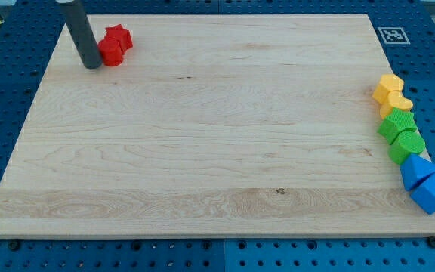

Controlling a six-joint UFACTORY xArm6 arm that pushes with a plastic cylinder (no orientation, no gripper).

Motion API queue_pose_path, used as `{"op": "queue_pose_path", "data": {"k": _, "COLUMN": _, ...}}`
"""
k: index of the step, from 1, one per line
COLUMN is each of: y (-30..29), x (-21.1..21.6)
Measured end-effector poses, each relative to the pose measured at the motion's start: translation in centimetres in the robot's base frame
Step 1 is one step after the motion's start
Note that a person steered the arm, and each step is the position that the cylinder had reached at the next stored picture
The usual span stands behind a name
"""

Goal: Move the hexagon towards vertically to the top center

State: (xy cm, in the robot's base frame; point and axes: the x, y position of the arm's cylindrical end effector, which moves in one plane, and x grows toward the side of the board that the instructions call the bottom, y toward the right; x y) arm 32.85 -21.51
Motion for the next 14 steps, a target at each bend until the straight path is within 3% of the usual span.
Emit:
{"op": "queue_pose_path", "data": {"k": 3, "y": -2.3, "x": -2.6}}
{"op": "queue_pose_path", "data": {"k": 14, "y": 13.9, "x": -2.5}}
